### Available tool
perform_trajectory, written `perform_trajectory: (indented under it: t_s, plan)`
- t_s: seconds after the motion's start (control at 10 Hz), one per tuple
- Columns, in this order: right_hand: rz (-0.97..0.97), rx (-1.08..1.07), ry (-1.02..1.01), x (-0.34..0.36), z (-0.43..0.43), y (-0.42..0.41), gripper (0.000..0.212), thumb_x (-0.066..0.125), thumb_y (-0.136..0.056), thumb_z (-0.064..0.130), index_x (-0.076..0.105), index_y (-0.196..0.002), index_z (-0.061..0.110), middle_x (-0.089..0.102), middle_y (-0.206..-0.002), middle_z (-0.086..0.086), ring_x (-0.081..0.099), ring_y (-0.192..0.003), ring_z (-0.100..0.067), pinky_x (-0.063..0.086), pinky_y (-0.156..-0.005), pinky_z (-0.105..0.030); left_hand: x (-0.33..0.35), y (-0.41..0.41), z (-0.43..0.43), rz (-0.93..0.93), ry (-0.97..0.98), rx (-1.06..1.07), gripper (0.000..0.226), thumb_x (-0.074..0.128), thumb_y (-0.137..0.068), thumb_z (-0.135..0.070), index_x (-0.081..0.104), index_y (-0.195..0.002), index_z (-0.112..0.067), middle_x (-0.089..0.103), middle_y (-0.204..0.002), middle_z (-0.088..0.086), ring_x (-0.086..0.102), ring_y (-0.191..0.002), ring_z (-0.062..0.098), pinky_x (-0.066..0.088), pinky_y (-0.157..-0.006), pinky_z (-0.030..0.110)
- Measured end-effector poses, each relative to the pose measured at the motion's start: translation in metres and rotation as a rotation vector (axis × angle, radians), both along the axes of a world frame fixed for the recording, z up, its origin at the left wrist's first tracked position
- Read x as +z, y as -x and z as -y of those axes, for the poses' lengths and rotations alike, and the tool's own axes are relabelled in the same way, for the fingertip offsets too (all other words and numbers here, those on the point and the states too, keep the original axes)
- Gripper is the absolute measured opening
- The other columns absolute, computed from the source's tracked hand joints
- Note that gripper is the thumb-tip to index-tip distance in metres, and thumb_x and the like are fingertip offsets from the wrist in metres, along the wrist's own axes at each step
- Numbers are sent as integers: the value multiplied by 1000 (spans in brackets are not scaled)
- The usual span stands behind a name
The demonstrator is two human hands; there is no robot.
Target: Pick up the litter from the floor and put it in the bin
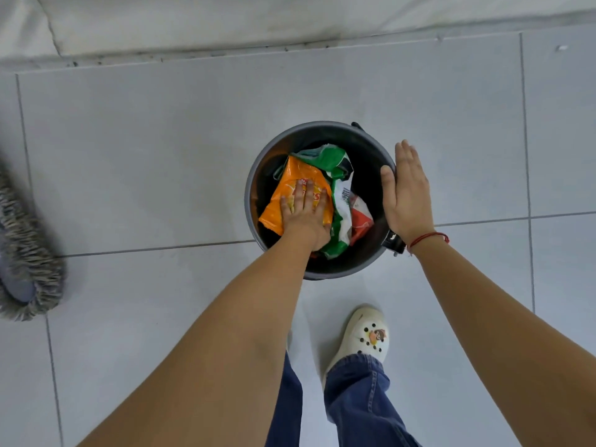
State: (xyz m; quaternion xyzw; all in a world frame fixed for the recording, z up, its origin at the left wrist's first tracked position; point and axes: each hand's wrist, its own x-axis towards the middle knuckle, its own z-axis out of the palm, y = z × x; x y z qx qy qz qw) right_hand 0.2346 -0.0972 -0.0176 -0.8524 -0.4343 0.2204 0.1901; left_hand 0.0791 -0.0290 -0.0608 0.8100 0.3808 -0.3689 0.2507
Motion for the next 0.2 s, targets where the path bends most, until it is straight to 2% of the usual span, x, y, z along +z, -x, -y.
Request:
perform_trajectory:
  t_s: [0.1, 0.2]
  plan:
    - [39, 35, 57, 11, -2, 3, 59, 23, -98, 37, 20, -146, 3, 20, -156, -16, 13, -146, -28, 16, -117, -44, 18, -5, 2, 115, -78, 99, 63, 39, -95, -33, 13, -149, -13, 2, -158, 16, -5, -145, 32, -4, -114, 57]
    - [115, 41, 124, 28, -1, 7, 62, 22, -98, 42, 17, -147, 4, 17, -157, -15, 10, -146, -28, 12, -117, -45, 45, -1, 6, 263, -209, 228, 43, 42, -95, -30, 43, -134, -13, 41, -142, 12, 32, -135, 28, 12, -114, 57]
